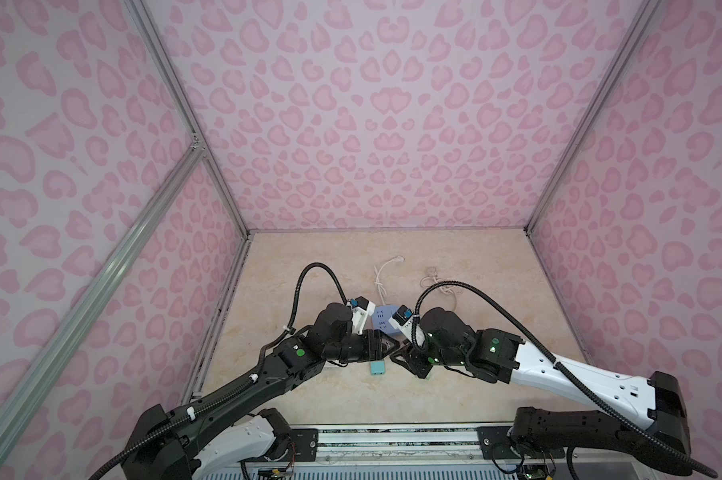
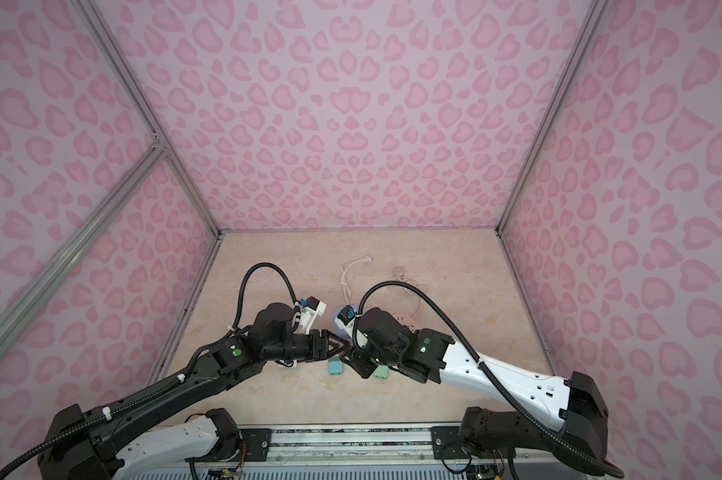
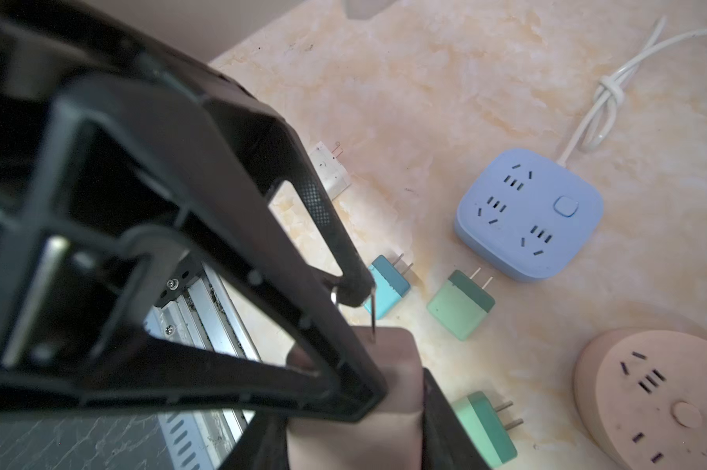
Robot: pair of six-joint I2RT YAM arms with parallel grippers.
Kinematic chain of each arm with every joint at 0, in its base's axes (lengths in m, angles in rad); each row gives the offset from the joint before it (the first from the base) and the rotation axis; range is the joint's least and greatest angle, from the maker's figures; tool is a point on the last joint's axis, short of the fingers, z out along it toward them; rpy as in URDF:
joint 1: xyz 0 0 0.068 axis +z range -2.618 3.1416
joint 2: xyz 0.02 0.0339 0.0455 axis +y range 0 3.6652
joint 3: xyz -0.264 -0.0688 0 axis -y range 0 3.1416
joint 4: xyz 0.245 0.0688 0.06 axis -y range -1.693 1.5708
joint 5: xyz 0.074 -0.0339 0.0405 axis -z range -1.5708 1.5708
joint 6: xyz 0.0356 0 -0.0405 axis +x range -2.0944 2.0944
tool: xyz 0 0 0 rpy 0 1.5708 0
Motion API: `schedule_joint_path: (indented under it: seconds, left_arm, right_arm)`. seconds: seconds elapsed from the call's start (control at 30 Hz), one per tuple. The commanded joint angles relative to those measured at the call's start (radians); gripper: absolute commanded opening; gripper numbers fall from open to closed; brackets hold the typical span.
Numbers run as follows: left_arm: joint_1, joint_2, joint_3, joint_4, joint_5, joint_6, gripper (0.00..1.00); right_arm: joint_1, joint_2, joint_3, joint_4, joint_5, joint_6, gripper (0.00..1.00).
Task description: Insert the plug
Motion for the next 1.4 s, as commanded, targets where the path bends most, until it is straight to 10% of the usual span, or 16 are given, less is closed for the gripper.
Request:
schedule_joint_path:
  seconds: [0.0, 0.33, 0.63, 0.77, 1.03, 1.37]
  left_arm:
    - [-0.001, 0.015, -0.010, 0.055, 0.048, 0.003, 0.52]
    - [-0.003, 0.073, -0.015, 0.124, 0.115, -0.026, 0.43]
    - [-0.003, 0.088, -0.022, 0.149, 0.107, -0.033, 0.04]
    - [-0.004, 0.105, -0.022, 0.153, 0.097, -0.043, 0.03]
    - [0.042, 0.128, 0.010, 0.094, -0.092, -0.177, 0.02]
    - [0.236, 0.211, 0.069, 0.203, 0.174, -0.525, 0.02]
  right_arm:
    - [0.001, -0.007, -0.001, -0.005, 0.015, -0.031, 0.00]
    - [0.001, 0.000, -0.008, 0.023, 0.043, -0.039, 0.00]
    - [-0.007, 0.013, -0.014, 0.040, 0.074, -0.039, 0.00]
    - [-0.023, 0.017, -0.025, 0.071, 0.068, -0.032, 0.00]
    - [-0.125, -0.030, -0.098, 0.168, -0.005, 0.006, 0.62]
    - [-0.208, -0.221, -0.237, 0.365, 0.054, 0.005, 0.59]
